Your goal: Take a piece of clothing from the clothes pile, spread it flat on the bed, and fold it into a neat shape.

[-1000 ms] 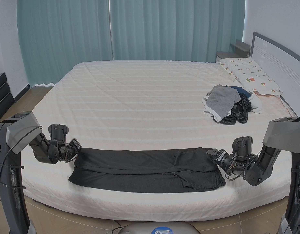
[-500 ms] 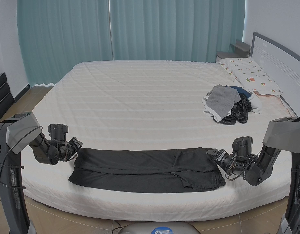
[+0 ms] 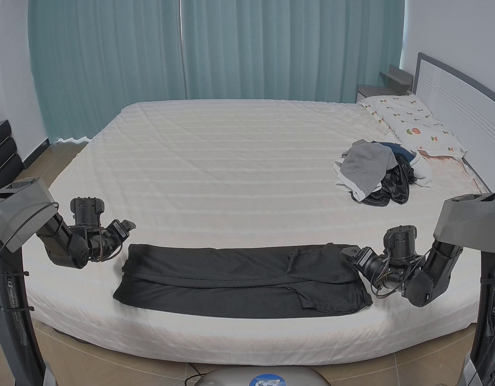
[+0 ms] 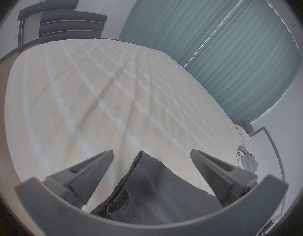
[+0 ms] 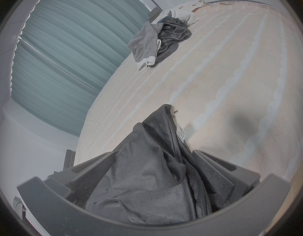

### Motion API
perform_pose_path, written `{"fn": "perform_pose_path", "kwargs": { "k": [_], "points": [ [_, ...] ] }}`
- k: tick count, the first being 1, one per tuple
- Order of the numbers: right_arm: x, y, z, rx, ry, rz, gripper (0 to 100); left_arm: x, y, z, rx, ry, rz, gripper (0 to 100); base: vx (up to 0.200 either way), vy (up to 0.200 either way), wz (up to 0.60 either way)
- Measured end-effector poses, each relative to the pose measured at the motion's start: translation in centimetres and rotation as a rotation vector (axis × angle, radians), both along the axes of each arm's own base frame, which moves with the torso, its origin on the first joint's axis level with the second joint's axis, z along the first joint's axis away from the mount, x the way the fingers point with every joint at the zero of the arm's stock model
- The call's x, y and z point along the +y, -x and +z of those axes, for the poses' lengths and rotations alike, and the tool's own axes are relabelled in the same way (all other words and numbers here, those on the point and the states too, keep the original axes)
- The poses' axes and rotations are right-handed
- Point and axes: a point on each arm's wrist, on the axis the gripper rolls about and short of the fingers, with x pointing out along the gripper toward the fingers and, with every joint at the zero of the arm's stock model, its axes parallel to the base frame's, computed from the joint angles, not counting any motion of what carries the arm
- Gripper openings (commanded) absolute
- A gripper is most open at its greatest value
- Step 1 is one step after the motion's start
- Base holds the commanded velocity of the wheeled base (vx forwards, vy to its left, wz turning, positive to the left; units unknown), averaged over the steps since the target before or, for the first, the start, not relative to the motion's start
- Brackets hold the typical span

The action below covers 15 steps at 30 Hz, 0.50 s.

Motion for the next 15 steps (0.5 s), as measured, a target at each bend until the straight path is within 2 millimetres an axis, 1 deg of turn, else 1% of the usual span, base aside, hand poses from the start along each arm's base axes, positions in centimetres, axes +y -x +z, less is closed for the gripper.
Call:
{"fn": "perform_pose_path", "kwargs": {
  "k": [6,12,15],
  "points": [
    [0.0,0.01,0.01,0.0,0.0,0.0,100,-0.32,0.41,0.13,0.007,-0.026,-0.012,100,0.0,0.0,0.0],
    [-0.03,0.0,0.16,-0.006,0.0,0.0,100,-0.22,0.61,0.12,0.011,-0.03,-0.008,100,0.0,0.2,0.0],
    [-0.07,-0.01,0.6,-0.03,-0.004,-0.002,100,-0.07,0.67,0.11,0.012,-0.029,-0.005,100,0.0,0.2,0.0]
  ]
}}
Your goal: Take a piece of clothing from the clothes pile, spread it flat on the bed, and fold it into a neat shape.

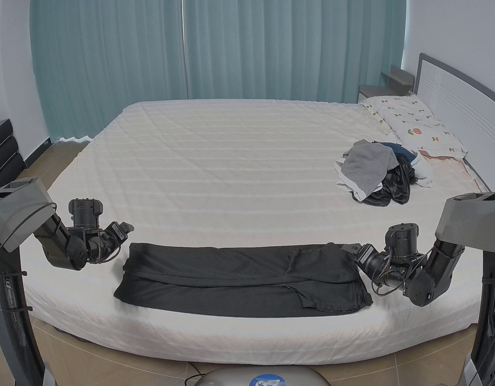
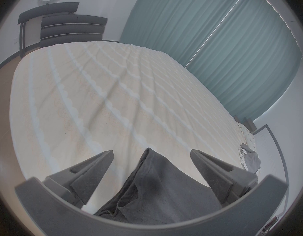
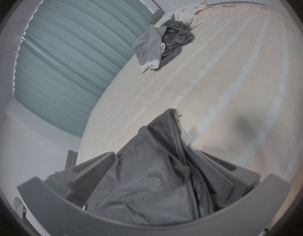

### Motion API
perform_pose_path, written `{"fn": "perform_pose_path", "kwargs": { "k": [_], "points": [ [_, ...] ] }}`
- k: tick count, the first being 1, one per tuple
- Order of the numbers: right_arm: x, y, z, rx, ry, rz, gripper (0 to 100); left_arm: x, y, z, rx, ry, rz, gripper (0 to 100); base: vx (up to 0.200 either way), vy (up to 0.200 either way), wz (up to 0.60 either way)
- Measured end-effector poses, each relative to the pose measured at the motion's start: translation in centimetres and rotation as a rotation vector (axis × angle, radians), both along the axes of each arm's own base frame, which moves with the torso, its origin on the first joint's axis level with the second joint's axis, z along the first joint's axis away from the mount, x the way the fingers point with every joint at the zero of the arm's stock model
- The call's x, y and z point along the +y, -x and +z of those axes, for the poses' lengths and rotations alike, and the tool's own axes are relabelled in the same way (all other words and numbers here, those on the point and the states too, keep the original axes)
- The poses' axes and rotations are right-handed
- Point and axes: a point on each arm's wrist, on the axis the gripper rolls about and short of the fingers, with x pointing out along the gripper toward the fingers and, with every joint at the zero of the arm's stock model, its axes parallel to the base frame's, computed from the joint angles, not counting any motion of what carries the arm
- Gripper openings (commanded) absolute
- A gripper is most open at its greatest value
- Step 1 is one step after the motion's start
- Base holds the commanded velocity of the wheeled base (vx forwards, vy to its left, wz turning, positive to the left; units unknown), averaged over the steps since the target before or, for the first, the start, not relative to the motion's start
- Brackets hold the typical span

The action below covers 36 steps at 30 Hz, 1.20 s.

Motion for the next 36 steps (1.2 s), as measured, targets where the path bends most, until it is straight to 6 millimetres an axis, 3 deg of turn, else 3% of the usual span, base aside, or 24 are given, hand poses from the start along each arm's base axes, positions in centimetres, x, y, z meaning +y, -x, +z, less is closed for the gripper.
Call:
{"fn": "perform_pose_path", "kwargs": {
  "k": [3,19,28,36],
  "points": [
    [-0.2,0.1,0.4,-0.016,0.002,-0.006,100,-0.1,0.0,0.0,0.0,0.001,-0.003,100,0.0,0.2,0.0],
    [-0.9,0.1,2.0,-0.061,0.0,-0.023,100,-0.4,0.9,-0.5,0.031,0.026,-0.064,100,0.0,0.0,0.0],
    [-0.7,0.5,2.2,-0.059,0.004,-0.011,100,-1.3,3.1,-1.5,0.053,-0.045,-0.292,100,0.0,0.0,0.0],
    [-0.4,0.6,2.1,-0.056,0.005,0.001,100,-2.7,2.8,-2.8,-0.068,-0.11,-0.404,100,0.0,0.0,0.0]
  ]
}}
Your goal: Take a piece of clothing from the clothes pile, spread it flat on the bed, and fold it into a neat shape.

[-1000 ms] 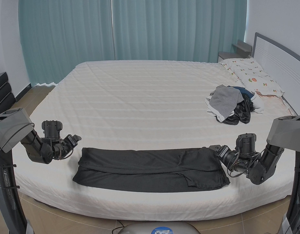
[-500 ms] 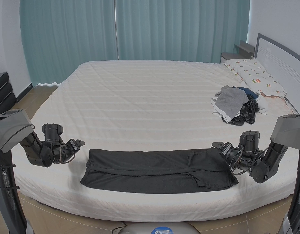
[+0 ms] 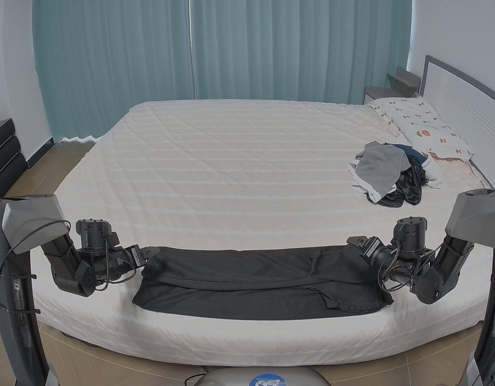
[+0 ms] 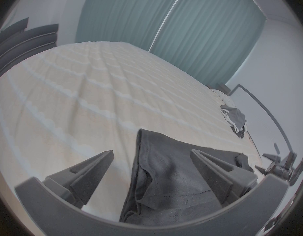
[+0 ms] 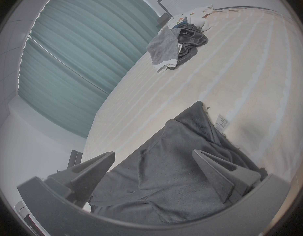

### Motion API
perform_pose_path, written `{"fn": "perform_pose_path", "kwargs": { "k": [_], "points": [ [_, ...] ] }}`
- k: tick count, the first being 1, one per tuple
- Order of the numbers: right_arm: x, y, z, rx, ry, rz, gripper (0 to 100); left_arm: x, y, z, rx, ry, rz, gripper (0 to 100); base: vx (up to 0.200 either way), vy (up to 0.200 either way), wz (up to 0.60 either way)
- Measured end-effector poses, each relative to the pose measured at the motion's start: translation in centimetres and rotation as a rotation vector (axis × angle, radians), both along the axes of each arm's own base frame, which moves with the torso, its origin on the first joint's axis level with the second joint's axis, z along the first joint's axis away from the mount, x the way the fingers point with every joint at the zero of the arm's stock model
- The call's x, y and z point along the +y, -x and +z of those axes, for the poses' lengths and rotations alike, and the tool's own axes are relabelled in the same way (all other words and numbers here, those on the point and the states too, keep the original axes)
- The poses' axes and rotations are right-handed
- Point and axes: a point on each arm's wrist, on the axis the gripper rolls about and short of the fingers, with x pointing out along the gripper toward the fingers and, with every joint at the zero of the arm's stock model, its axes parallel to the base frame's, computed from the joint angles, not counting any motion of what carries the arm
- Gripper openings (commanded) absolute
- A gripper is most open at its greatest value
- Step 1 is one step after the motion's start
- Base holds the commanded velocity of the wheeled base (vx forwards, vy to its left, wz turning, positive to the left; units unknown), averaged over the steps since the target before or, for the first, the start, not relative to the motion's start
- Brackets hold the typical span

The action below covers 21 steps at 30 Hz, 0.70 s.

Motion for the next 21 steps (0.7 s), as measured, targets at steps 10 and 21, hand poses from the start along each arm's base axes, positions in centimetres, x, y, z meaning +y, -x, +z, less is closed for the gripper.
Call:
{"fn": "perform_pose_path", "kwargs": {
  "k": [10,21],
  "points": [
    [0.6,0.2,-0.5,0.018,0.002,0.023,100,-2.1,0.7,-3.1,0.039,-0.053,-0.09,100,0.0,0.0,0.0],
    [0.7,0.3,-0.7,0.023,0.002,0.027,100,-2.8,1.2,-3.7,0.063,-0.064,-0.098,0,0.0,0.0,0.0]
  ]
}}
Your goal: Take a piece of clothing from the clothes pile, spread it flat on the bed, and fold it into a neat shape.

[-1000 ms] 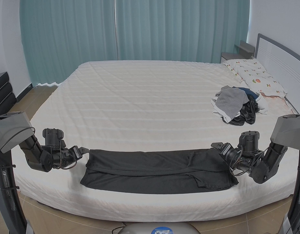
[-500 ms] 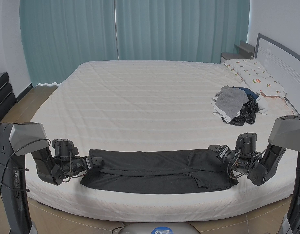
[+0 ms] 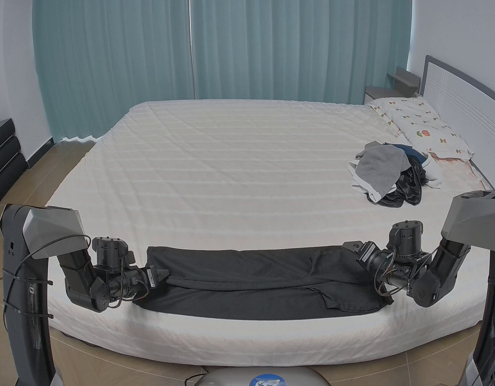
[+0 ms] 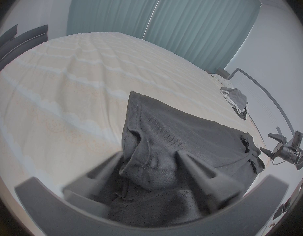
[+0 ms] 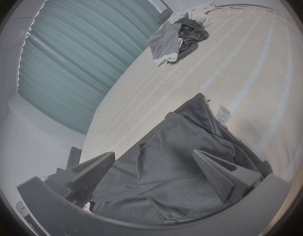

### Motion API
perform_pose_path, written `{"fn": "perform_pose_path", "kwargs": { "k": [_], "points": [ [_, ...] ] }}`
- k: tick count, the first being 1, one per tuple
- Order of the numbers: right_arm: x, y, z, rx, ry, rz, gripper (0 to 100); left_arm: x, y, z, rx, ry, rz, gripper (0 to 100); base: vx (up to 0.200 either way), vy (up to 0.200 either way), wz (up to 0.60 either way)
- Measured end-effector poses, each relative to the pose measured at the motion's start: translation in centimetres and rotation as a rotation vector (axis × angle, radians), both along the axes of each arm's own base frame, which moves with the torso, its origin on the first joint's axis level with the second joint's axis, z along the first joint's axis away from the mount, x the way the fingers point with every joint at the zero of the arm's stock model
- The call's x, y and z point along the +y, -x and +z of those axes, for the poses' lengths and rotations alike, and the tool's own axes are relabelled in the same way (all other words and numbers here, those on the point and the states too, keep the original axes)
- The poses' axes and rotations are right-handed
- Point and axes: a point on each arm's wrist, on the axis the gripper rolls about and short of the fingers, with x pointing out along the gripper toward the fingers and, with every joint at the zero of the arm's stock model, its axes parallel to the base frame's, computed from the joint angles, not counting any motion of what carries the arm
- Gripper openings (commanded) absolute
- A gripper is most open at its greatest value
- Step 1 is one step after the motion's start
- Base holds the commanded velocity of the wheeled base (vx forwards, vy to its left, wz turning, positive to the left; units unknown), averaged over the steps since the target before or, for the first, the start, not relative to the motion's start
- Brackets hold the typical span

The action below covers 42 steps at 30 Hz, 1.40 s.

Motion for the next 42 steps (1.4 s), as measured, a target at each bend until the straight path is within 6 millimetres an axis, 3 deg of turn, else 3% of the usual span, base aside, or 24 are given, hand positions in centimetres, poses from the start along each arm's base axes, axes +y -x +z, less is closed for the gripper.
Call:
{"fn": "perform_pose_path", "kwargs": {
  "k": [8,24,31,42],
  "points": [
    [-0.1,0.1,0.0,0.001,-0.003,-0.002,100,0.3,0.3,0.1,0.002,0.0,0.011,0,0.0,0.0,0.0],
    [-0.6,-0.2,0.2,-0.011,-0.007,-0.019,100,2.7,0.8,2.6,-0.045,0.01,0.086,0,0.0,0.0,0.0],
    [-2.3,-0.8,0.8,-0.041,-0.013,-0.068,100,3.8,0.8,2.8,-0.046,0.019,0.124,0,0.0,0.0,0.0],
    [-2.5,-0.9,0.9,-0.045,-0.017,-0.076,100,4.0,1.0,2.7,-0.039,0.019,0.129,0,-0.055,0.0,0.0]
  ]
}}
